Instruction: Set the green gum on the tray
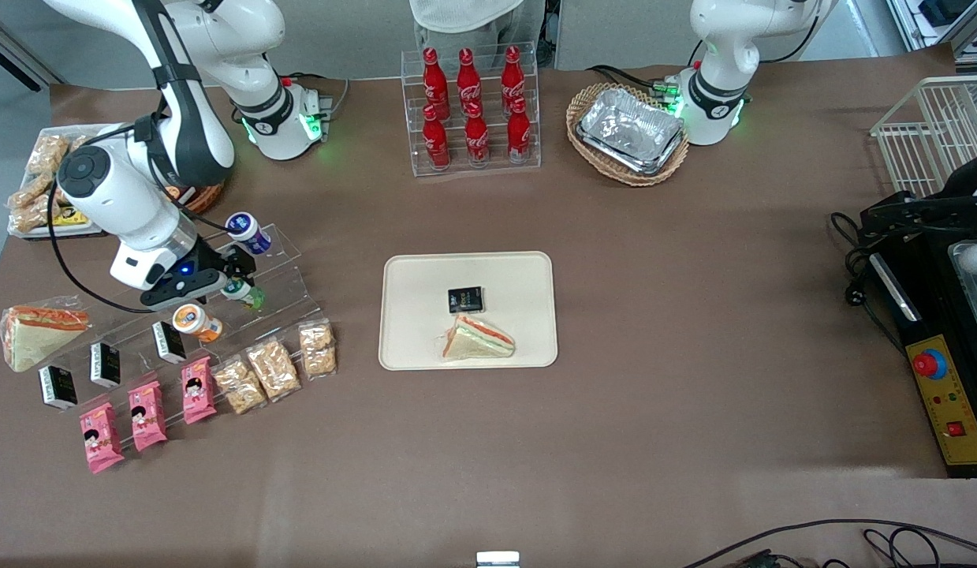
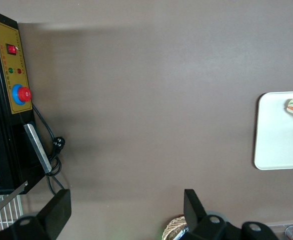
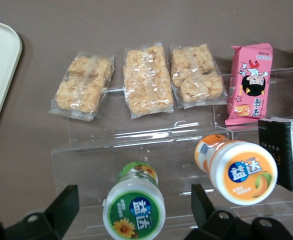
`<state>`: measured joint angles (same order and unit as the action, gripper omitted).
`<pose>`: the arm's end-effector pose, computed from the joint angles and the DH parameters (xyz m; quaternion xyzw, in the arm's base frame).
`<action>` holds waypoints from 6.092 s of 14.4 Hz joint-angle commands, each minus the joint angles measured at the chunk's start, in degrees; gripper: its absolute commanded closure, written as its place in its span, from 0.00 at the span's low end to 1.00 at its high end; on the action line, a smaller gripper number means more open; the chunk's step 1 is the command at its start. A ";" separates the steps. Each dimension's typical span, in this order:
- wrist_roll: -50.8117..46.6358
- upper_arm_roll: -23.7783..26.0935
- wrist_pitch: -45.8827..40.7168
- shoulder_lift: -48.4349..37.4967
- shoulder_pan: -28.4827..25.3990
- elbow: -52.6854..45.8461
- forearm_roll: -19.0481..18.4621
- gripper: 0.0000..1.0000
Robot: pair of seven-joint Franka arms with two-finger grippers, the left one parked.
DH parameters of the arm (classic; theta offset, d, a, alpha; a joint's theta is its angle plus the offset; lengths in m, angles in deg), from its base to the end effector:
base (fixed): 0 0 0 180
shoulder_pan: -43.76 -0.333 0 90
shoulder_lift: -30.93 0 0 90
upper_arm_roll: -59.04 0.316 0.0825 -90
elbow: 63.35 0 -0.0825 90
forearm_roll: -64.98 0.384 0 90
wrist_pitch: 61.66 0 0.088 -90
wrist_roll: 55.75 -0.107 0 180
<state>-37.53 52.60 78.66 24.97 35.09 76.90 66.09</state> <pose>0.4801 0.0188 0.3493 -0.9839 -0.1702 -0.0534 0.0050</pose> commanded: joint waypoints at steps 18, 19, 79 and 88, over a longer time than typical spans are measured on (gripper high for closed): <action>-0.38 -0.16 10.41 1.30 -0.12 7.41 -0.49 0.83; -0.47 -0.16 10.24 1.39 -0.12 7.15 -0.49 0.83; -68.32 -0.25 13.33 21.97 -36.60 -9.55 -2.34 0.00; -60.86 -0.86 -24.08 11.50 -34.93 -28.51 -1.72 0.00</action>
<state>-101.93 51.98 67.14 38.13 -0.68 57.02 64.75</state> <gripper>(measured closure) 0.000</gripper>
